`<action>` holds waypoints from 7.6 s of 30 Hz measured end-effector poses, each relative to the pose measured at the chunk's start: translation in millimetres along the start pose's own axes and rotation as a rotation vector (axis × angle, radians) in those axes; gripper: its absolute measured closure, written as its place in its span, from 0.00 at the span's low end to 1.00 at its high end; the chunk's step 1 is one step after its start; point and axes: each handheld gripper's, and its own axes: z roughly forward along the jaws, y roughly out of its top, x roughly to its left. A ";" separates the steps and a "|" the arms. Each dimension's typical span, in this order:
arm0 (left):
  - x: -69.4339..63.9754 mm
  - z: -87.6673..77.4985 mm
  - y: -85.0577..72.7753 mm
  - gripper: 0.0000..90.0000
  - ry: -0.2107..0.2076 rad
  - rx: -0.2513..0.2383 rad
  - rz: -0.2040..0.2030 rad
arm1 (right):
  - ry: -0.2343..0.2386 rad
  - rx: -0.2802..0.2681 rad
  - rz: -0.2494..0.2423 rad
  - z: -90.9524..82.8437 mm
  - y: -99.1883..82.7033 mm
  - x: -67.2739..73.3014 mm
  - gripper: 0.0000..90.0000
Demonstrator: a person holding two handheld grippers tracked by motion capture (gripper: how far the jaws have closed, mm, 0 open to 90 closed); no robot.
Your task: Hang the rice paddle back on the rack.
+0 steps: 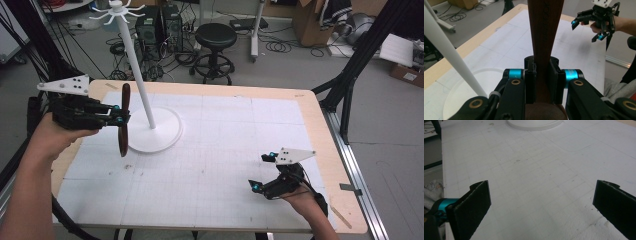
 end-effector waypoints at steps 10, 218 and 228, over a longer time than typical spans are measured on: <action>9.9 -16.9 4.8 0.87 0.034 -0.038 -0.029 | -0.001 0.000 0.000 0.5 -0.1 -0.1 0.01; -26.5 30.2 -83.2 0.02 0.033 -0.115 -0.062 | -0.010 -0.039 0.008 -6.4 1.1 0.5 0.01; -33.0 44.2 -94.5 0.02 0.023 -0.071 -0.045 | -0.014 -0.042 0.011 -7.0 1.0 1.7 0.01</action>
